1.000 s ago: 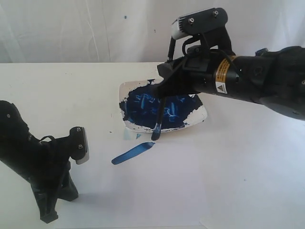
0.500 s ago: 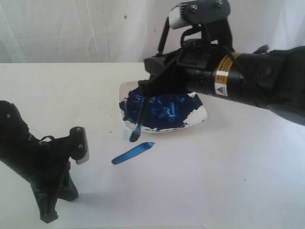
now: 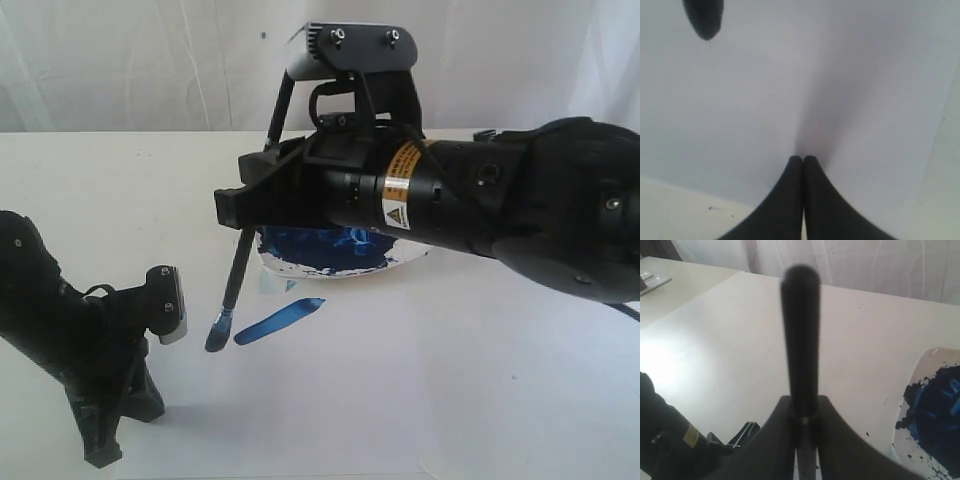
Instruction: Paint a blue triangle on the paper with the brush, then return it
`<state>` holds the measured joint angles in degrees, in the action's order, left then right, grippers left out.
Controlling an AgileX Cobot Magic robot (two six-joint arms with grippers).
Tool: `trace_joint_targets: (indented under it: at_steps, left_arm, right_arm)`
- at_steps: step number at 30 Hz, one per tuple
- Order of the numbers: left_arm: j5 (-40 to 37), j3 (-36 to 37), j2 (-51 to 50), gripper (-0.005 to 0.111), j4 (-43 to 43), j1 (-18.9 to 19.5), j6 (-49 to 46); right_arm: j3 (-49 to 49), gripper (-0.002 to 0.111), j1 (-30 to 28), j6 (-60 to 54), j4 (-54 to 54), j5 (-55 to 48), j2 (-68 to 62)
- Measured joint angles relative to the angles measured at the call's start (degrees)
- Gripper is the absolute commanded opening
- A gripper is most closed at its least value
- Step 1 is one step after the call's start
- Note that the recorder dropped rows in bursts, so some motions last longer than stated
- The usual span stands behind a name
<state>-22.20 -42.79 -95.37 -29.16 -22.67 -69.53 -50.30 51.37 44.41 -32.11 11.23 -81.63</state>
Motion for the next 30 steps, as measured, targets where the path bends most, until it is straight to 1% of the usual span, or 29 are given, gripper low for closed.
trace_joint_targets:
  at_steps: [10,18,30]
  left_arm:
    - [0.00,0.00,0.00,0.000,-0.11,0.00,0.00]
    - [0.00,0.00,0.00,0.000,-0.19,0.00,0.11]
    - [0.00,0.00,-0.11,0.000,-0.88,0.00,0.11]
  right_arm:
    - [-5.71,0.000,0.49,0.00,0.87,-8.29,-3.64]
    - [-11.17,0.000,0.49,-0.10,0.88,-15.79,-4.04]
    - [-12.89,0.000,0.53,-0.10,2.03,-17.10,-4.84]
